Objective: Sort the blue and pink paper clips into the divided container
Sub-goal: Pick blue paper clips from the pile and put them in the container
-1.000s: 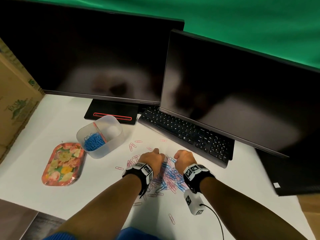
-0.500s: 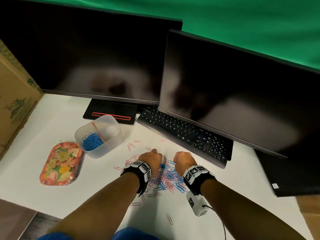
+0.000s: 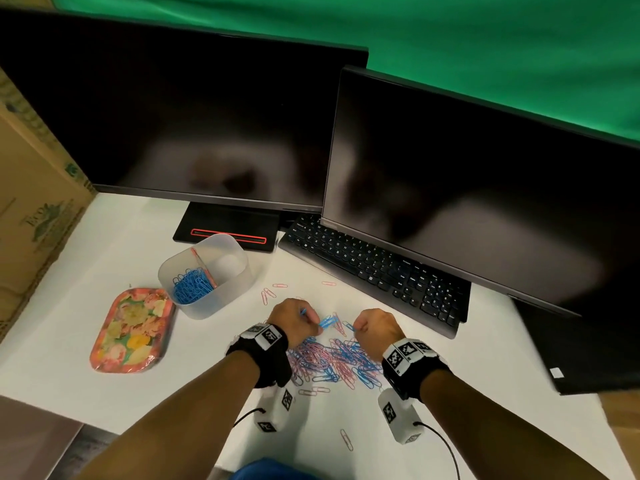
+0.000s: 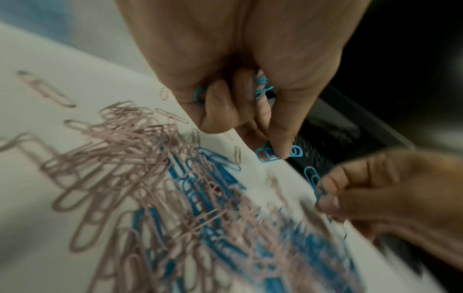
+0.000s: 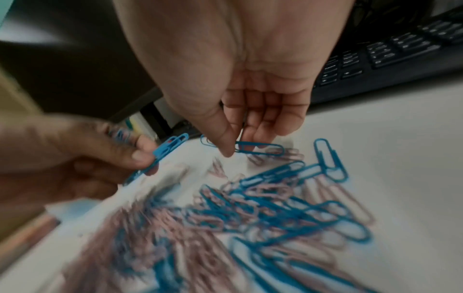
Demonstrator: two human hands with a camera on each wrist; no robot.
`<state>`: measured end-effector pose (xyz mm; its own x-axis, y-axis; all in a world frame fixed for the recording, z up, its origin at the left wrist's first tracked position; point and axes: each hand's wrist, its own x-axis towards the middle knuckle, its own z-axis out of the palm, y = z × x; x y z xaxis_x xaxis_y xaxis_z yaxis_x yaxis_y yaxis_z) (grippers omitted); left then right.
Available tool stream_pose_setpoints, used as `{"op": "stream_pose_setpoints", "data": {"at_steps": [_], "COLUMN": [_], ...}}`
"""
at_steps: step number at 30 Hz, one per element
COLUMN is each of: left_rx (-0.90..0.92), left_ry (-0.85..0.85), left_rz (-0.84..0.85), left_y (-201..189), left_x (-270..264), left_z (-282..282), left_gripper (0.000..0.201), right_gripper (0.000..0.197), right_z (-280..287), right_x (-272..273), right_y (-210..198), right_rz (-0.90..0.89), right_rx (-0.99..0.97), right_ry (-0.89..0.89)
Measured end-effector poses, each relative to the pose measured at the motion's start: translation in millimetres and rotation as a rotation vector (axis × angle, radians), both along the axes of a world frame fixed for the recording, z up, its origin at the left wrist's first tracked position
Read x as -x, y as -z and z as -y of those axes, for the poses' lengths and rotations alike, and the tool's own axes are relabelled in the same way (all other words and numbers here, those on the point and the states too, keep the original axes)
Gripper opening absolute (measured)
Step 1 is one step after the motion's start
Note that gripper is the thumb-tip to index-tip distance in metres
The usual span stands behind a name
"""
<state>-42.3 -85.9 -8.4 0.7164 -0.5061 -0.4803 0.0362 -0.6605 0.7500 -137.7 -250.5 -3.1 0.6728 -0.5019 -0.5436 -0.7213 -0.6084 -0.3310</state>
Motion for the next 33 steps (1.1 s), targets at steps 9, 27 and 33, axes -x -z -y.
{"op": "stream_pose_setpoints", "data": {"at_steps": [9,27,33], "left_rx": [0.262,0.211,0.197], "left_ry": [-0.253,-0.832,-0.859], "left_rz": [-0.352,-0.251,-0.279], "left_y": [-26.7,-75.2,-75.5], "left_x": [-0.8,-98.1,-114.4], "left_z": [-43.1,-149.0,-152.4], "left_gripper": [0.019,0.008,0.008], "right_gripper": [0.017,0.016,0.027], "right_z": [-23.4,-183.8,-172.1], "right_x": [-11.9,-188.4,-190.4], "right_y": [-41.3,-87.2,-89.4], "right_rz": [0.38,0.293,0.358], "right_rx": [-0.821,-0.521,-0.4], "right_ry": [0.385,-0.139,-0.2]}}
